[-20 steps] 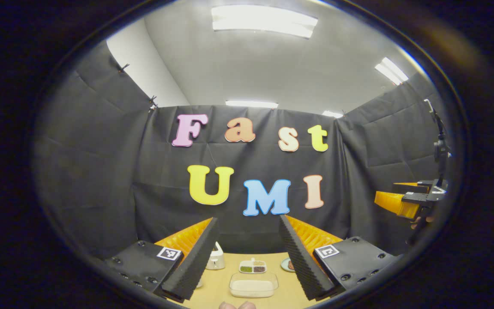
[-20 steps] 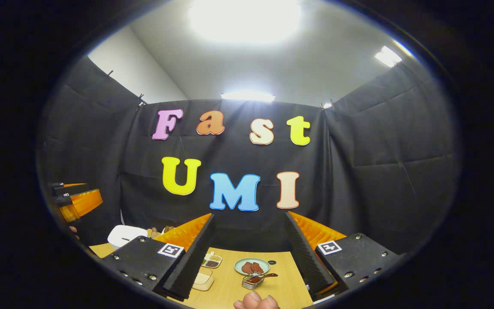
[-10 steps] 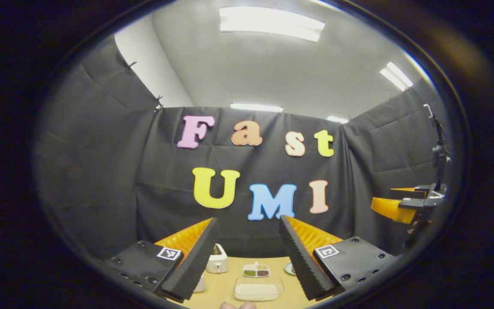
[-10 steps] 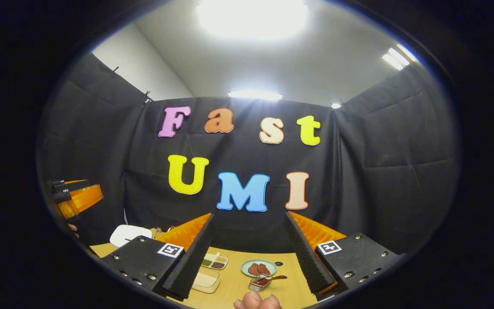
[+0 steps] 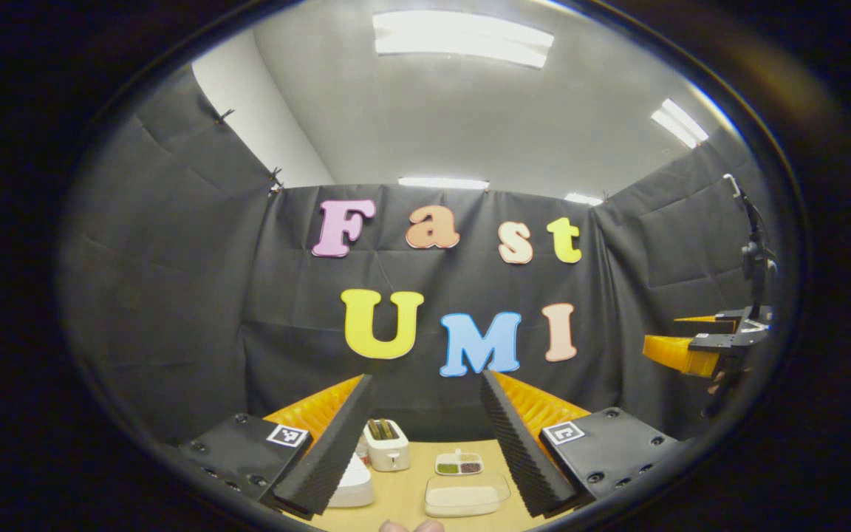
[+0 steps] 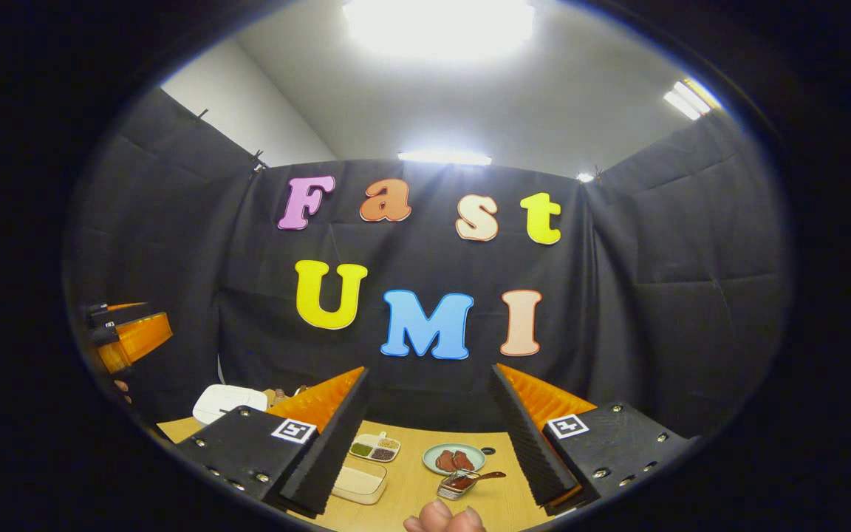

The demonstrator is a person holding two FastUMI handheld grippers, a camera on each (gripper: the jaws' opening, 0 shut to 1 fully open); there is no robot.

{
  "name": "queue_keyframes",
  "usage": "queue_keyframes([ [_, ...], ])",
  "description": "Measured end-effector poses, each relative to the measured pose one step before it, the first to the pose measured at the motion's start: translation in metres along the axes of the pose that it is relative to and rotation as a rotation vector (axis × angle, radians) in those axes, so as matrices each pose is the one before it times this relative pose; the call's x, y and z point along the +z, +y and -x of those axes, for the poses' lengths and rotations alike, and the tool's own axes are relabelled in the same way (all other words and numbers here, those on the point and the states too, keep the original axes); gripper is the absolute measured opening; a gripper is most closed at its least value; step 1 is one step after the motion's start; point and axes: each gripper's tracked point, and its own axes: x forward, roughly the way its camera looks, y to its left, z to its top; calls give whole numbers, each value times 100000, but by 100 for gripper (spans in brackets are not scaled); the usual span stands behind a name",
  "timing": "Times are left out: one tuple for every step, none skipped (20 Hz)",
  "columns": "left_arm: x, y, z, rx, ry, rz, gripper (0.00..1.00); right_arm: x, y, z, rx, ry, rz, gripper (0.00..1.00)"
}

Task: Close the left gripper, press the button to open the rice cooker; take a wooden spoon from the chopstick holder with the right hand, scoop a spoonful of rice and pour it into the rice cooker, then put the wooden spoon back into the chopstick holder.

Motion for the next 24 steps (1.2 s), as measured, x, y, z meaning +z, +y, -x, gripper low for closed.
queue_keyframes([
  [-100,202,12,17,100,-9,99,-108,26,103,-378,288,532,98],
  [4,250,166,-139,-12,-241,99,-68,147,40,-338,381,386,98],
  [35,159,125,-133,-54,-362,99,-15,123,40,-262,194,-93,98],
  [49,214,97,41,-215,-355,99,10,178,113,-258,145,-475,98],
  [123,224,265,-141,-530,-89,99,-13,64,185,-310,243,-531,98],
  [140,48,136,-499,-416,112,99,-71,57,219,-272,443,-344,98],
  [-55,-86,19,-436,-484,154,99,-129,0,273,-447,416,-83,98],
  [-28,4,157,-436,-362,-88,99,-151,-99,279,-706,865,-29,98],
  [-201,61,395,-406,-297,-198,99,-284,-76,304,-702,1016,-254,98],
  [-202,22,173,-471,62,-58,99,-247,-24,345,-431,1091,-367,98],
  [-452,66,196,-306,408,334,99,-263,175,288,-11,1024,42,98],
  [-339,-115,241,-629,533,954,99,-238,-20,375,-505,857,532,98],
  [-391,-16,122,-511,483,1172,99,-174,-230,344,-1042,495,673,98],
  [-403,-66,146,-265,981,1012,99,-296,-37,381,-459,762,731,98],
  [-323,13,237,81,723,764,99,-505,231,418,338,1175,719,98],
  [-132,58,226,388,434,668,99,-433,184,362,364,1203,592,98],
  [-69,2,192,293,-125,702,99,-224,-12,342,-1,743,381,98],
  [-17,-171,327,47,-140,497,99,-135,-56,222,149,542,203,98],
  [-190,-199,69,-30,358,-125,99,-120,-85,83,34,182,107,98],
  [-2,-165,169,137,483,-875,99,36,-24,-41,436,-265,-314,98],
  [-53,-38,74,467,135,-1196,99,63,163,-34,1071,-358,-1008,98],
  [378,-61,179,1020,-497,-1164,99,223,118,-124,1575,-855,-1205,98],
  [379,-86,-11,1481,-481,-999,99,105,-125,-215,1615,-992,-510,98],
  [483,-164,186,2068,-981,-578,99,277,-206,-399,1756,-1502,304,98],
])
